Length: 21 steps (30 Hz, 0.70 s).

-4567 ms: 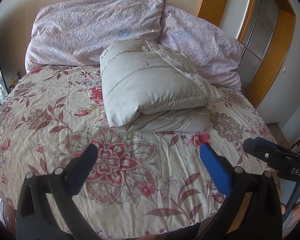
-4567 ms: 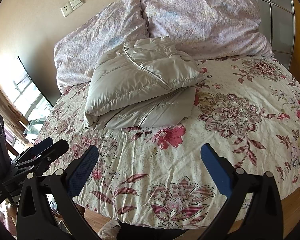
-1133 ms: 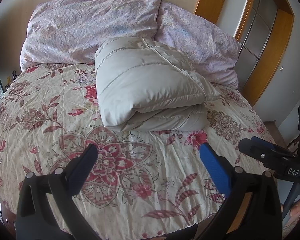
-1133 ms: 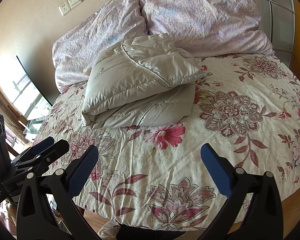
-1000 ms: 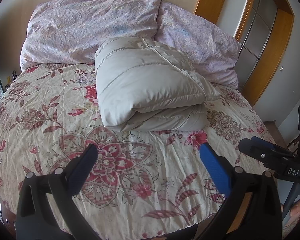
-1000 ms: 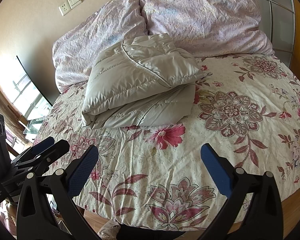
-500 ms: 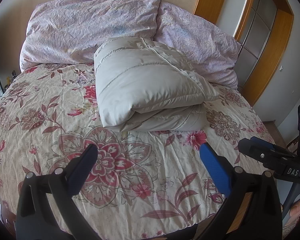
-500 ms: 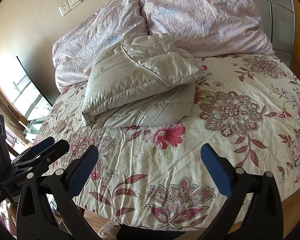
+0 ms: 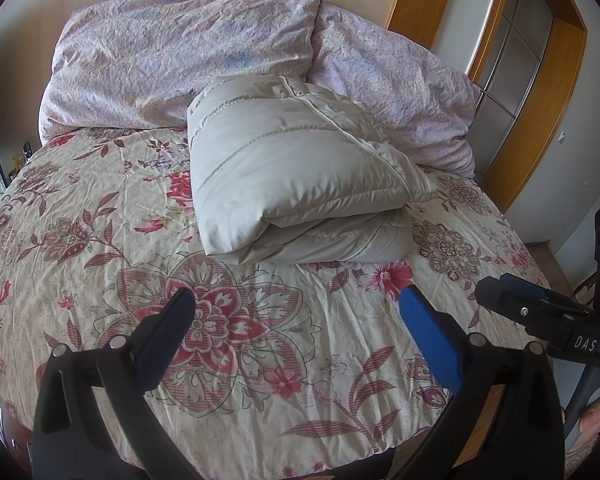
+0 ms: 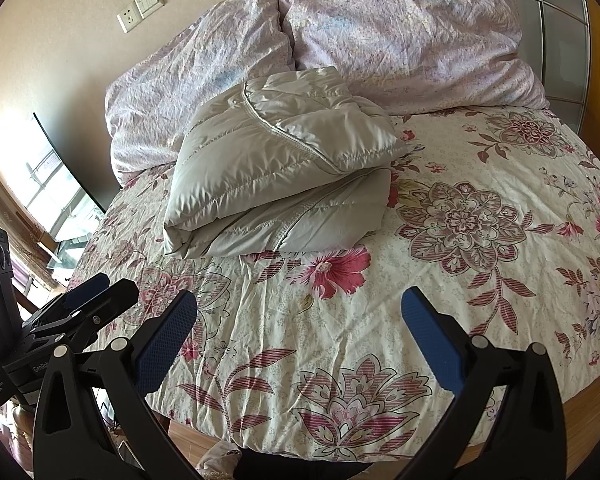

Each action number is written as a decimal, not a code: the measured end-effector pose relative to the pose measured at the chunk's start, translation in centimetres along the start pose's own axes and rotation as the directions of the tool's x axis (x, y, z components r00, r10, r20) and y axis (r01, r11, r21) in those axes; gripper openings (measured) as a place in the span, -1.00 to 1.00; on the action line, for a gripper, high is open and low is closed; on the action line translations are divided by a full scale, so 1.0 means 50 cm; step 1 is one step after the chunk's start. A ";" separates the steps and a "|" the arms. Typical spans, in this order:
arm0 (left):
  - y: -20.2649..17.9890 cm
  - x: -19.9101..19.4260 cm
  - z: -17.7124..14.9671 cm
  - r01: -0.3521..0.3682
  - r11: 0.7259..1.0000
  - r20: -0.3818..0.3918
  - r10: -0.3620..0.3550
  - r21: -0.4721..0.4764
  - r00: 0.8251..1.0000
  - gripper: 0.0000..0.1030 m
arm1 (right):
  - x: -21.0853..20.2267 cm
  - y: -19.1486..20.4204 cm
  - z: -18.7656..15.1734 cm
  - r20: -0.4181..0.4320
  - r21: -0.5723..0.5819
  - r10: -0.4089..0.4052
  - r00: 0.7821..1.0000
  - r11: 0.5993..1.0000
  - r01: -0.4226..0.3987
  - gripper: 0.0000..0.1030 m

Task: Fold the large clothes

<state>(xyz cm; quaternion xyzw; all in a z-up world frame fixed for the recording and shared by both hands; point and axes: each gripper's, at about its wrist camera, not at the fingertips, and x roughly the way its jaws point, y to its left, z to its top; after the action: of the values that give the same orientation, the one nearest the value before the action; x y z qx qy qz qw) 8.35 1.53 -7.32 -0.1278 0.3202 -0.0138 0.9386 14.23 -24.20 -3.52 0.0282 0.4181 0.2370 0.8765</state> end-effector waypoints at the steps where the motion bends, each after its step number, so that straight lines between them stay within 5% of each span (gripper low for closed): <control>1: 0.000 0.000 0.000 0.000 1.000 0.000 0.000 0.000 1.000 0.96 | 0.000 0.000 0.000 0.000 0.000 0.000 1.000 1.000 0.000 0.97; 21: -0.001 -0.001 0.000 0.000 1.000 0.004 0.000 0.002 1.000 0.96 | -0.002 -0.001 0.000 0.003 0.000 0.001 1.000 1.000 -0.001 0.97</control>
<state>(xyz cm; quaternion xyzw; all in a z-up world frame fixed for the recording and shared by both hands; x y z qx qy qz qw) 8.34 1.49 -7.28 -0.1268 0.3182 -0.0142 0.9394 14.20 -24.31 -3.45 0.0285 0.4169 0.2373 0.8770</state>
